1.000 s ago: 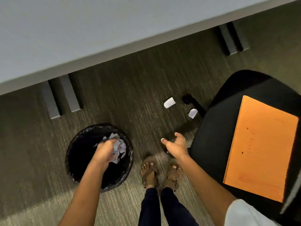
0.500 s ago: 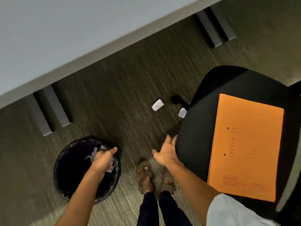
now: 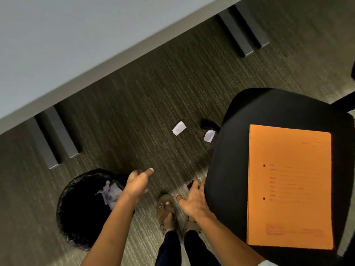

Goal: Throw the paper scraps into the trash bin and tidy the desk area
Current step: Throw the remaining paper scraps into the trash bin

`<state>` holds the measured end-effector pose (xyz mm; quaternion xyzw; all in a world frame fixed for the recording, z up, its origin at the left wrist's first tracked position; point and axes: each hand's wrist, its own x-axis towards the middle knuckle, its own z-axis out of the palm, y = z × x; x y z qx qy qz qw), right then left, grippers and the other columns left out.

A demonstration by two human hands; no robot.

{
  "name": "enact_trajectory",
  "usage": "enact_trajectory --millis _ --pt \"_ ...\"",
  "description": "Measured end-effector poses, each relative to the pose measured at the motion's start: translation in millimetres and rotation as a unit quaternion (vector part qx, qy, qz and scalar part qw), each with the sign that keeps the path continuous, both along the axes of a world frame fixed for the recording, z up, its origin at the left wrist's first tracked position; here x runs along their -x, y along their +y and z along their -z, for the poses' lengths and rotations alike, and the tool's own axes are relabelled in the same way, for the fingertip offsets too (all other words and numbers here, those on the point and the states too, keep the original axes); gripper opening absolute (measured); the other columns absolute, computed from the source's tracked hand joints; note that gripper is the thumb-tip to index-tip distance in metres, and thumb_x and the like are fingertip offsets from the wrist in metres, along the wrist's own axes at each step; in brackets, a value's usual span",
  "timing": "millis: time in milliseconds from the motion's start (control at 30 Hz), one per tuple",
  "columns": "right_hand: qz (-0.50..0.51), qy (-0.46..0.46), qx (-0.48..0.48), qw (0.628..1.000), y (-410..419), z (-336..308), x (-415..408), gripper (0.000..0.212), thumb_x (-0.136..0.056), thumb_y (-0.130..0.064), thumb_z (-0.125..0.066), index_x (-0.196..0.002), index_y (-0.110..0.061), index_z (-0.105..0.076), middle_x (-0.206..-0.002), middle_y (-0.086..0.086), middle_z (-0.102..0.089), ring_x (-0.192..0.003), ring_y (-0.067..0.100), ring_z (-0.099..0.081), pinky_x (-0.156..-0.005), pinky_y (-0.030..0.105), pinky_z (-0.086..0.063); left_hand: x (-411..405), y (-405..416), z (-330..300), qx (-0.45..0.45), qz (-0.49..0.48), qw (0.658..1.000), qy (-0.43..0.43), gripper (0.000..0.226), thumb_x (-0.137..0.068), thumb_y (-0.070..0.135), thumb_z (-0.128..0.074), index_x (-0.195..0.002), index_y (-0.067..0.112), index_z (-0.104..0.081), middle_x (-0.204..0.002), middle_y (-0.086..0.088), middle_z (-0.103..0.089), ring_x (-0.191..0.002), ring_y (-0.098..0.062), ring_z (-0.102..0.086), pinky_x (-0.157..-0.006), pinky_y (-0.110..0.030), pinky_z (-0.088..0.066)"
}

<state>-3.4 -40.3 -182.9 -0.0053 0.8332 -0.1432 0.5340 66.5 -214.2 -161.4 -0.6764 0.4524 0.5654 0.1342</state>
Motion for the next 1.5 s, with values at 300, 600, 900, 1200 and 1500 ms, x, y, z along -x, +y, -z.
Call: enact_trajectory --millis 300,600,900,1200,1500 --pt "0.057 0.004 -0.008 0.998 3.9 7.7 -1.5 0.097 -0.086 -0.043 -0.069 -0.156 -0.015 -0.007 -0.164 0.011 -0.010 -0.147 0.032 -0.026 -0.118 0.042 -0.031 6.1 27.6 11.3 -0.028 0.050 0.998 -0.024 0.035 -0.095 0.026 -0.063 -0.119 0.004 -0.053 -0.078 -0.010 -0.055 -0.072 -0.022 -0.055 -0.065 -0.032 -0.041" --pt "0.097 0.018 -0.045 0.994 13.6 13.4 12.0 0.097 -0.082 -0.041 -0.073 -0.152 -0.015 -0.012 -0.148 0.012 -0.038 -0.128 0.030 -0.050 -0.103 0.037 -0.046 5.6 -26.0 43.6 -0.029 0.141 0.987 -0.064 0.014 -0.094 0.026 -0.063 -0.094 0.012 -0.066 -0.108 -0.014 -0.064 -0.102 -0.026 -0.056 -0.103 -0.046 -0.047" --pt "0.085 0.040 -0.110 0.989 45.6 4.6 22.2 0.077 -0.085 -0.043 -0.067 -0.143 -0.014 -0.027 -0.144 0.014 -0.040 -0.126 0.032 -0.051 -0.098 0.038 -0.046 42.3 -48.3 85.5 -0.001 0.334 0.940 -0.066 0.019 -0.095 0.025 -0.060 -0.077 0.020 -0.061 -0.084 -0.003 -0.062 -0.094 -0.029 -0.062 -0.088 -0.037 -0.050" --pt "0.144 0.059 -0.034 0.987 9.8 98.9 89.9 0.061 -0.088 -0.042 -0.069 -0.139 -0.015 -0.050 -0.134 0.010 -0.059 -0.117 0.028 -0.059 -0.095 0.029 -0.046 73.0 -56.9 176.4 0.051 0.517 0.848 -0.111 0.044 -0.095 0.031 -0.058 -0.130 0.005 -0.059 -0.134 -0.017 -0.060 -0.122 -0.032 -0.056 -0.101 -0.035 -0.044" --pt "0.195 0.081 -0.019 0.977 1.7 258.9 130.6 0.064 -0.092 -0.048 -0.061 -0.148 -0.023 -0.041 -0.161 0.011 -0.021 -0.138 0.035 -0.041 -0.107 0.036 -0.044 108.7 -55.4 288.9 0.127 0.632 0.762 -0.068 0.052 -0.083 0.040 -0.074 -0.123 0.009 -0.065 -0.129 -0.012 -0.063 -0.122 -0.027 -0.057 -0.107 -0.035 -0.043"
